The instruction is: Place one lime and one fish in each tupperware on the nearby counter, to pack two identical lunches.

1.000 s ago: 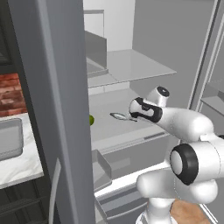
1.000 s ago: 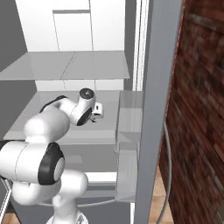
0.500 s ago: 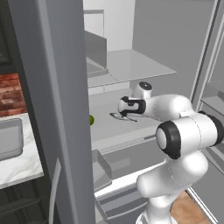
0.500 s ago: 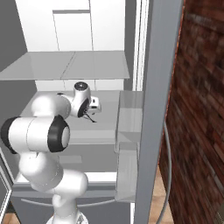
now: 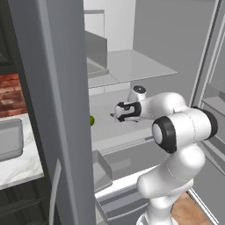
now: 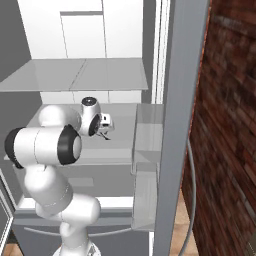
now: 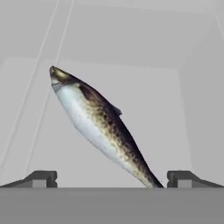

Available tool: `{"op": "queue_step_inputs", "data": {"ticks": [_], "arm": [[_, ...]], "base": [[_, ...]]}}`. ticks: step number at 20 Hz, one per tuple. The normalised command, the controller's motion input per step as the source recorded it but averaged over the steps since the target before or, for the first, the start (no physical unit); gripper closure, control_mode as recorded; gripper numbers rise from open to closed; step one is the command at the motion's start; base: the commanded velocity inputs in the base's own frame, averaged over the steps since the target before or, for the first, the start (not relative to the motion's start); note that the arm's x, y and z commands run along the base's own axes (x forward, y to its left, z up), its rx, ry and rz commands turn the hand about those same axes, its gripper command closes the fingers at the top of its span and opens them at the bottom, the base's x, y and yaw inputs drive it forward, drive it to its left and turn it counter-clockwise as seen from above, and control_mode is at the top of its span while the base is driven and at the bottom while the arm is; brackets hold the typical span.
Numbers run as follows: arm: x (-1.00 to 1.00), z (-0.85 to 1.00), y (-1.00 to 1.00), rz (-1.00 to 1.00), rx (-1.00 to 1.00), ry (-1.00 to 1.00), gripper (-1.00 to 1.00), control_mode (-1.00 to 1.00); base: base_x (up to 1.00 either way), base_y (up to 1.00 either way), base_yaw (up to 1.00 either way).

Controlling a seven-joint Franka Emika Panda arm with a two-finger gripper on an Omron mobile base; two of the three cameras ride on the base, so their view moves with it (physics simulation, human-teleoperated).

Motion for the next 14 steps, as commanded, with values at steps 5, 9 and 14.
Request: {"op": "queue_step_inputs", "data": {"ticks": [5, 9, 14], "arm": [[0.19, -0.12, 0.03, 0.0, 0.0, 0.0, -1.0, -1.0], [0.54, -0.07, 0.0, 0.0, -0.02, 0.0, -1.0, -1.0], [0.38, -0.23, 0.01, 0.0, -0.04, 0.0, -1.0, -1.0]], "base": [[0.0, 0.0, 0.0], [0.0, 0.0, 0.0], [0.0, 0.0, 0.0]]}}
